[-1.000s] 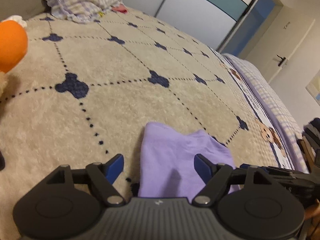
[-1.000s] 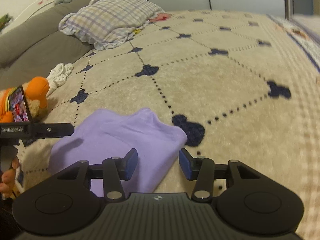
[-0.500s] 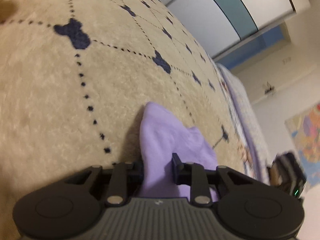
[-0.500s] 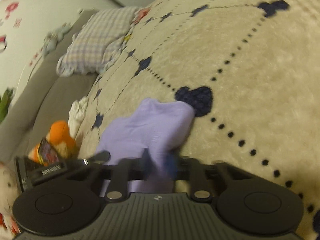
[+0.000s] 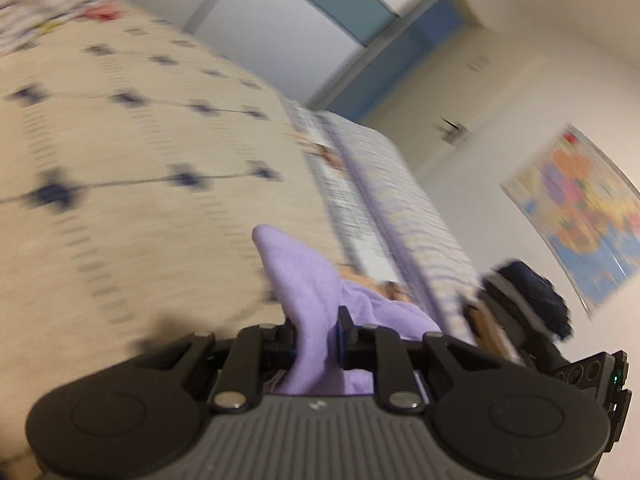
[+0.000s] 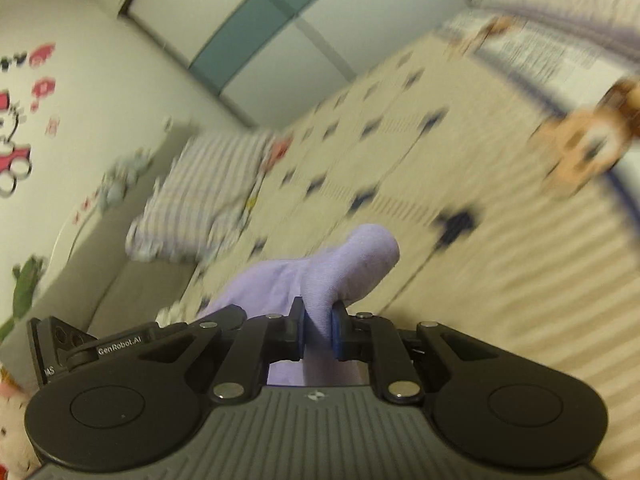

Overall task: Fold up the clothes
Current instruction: 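Carry the shirt with the left gripper onto the clothes stack and release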

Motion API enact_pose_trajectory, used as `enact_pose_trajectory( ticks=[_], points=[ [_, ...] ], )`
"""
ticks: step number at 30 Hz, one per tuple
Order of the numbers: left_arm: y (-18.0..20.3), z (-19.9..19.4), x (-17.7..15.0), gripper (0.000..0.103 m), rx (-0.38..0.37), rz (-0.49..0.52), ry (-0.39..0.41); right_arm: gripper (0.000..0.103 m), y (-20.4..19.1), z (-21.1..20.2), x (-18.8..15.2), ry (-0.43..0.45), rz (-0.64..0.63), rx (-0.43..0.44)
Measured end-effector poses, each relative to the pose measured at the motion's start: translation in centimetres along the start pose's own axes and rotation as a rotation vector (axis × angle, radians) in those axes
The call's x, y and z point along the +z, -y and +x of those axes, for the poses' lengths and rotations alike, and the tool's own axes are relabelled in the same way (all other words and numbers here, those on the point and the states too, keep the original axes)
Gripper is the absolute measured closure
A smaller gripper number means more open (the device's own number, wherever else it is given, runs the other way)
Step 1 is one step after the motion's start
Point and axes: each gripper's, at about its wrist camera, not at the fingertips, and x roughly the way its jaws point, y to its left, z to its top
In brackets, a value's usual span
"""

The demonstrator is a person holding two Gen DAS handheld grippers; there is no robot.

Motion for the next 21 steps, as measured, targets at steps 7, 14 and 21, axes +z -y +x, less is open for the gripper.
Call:
enact_pose_trajectory(
  ticks=[7,14,21],
  points=[
    [15.6,10.0,-0.8,0.086,-0.189,0.126,-0.093,0.089,7.2,-12.8,7.9,0.158,0.013,-0.150],
    [28.8,15.8,-4.7,0.086,-0.386,0.178,-0.164,0.089,13.5,-26.6,14.4,0.232,-0.060,-0.294],
    [38.7,19.0,-9.7,0.086,-0.467,0.209,-0.201,0.089,19.9,-36.9,19.2,0.202,-0.058,-0.373]
  ],
)
